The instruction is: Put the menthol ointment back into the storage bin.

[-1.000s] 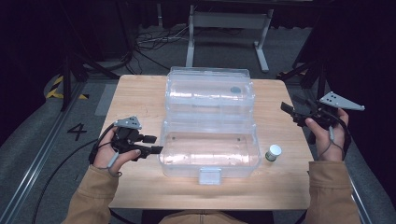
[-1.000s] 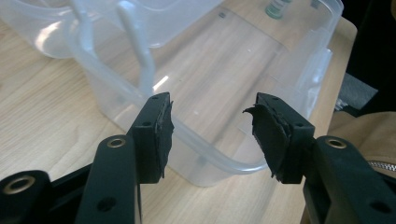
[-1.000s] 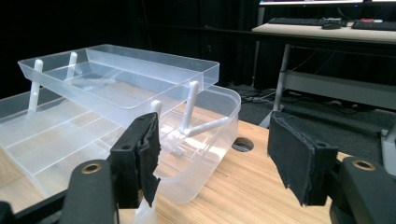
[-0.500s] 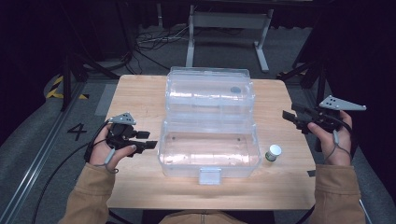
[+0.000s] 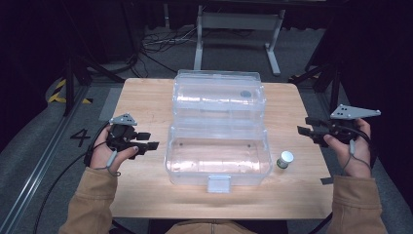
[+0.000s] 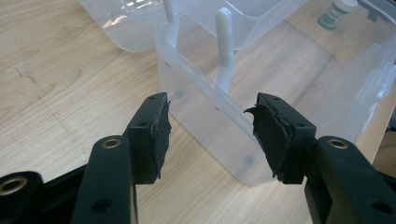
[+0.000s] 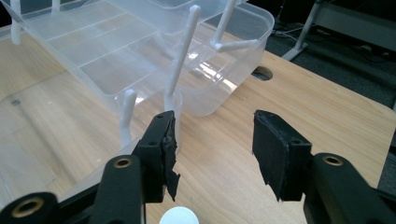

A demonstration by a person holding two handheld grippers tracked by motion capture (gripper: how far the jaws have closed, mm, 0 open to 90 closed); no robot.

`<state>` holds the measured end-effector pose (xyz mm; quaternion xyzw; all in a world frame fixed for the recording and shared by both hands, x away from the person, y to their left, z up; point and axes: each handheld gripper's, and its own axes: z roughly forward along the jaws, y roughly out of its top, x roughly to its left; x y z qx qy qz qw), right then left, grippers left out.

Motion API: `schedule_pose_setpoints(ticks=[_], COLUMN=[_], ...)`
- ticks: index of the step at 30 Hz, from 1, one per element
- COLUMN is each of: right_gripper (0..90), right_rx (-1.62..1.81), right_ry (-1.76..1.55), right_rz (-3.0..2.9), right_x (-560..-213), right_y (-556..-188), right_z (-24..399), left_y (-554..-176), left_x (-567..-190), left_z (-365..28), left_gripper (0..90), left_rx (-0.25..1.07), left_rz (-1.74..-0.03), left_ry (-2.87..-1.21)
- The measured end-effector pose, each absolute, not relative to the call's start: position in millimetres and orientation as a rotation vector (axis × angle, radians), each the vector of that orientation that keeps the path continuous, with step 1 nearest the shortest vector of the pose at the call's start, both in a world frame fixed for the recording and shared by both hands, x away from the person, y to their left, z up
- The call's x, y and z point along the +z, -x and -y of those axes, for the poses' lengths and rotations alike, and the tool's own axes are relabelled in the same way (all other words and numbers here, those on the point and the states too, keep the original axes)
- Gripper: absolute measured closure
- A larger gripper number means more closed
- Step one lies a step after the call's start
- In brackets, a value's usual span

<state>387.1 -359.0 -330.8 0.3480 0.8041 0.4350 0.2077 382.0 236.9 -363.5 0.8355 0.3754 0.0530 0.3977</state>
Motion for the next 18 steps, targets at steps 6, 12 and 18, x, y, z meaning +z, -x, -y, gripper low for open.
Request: schedule_pose_setpoints(ticks=[6, 12, 18], right_gripper=[50.9, 51.4, 48.9], right_rx=[1.165, 1.089, 0.999], right_ry=[-0.969, -0.933, -0.877], right_rz=[-2.300, -2.403, -2.493], right_x=[-329.1, -328.6, -332.1], right_y=[-383.6, -380.9, -381.1], right_z=[357.2, 350.8, 343.2], left_y=[-383.2, -383.4, -383.7], left_x=[-364.7, -365.2, -365.2], left_z=[-238.2, -238.5, -239.1], left_gripper=[45.7, 45.5, 45.5], left_rx=[0.145, 0.146, 0.147], left_rz=[-0.965, -0.972, -0.969], left_ry=[-2.135, -2.141, -2.144])
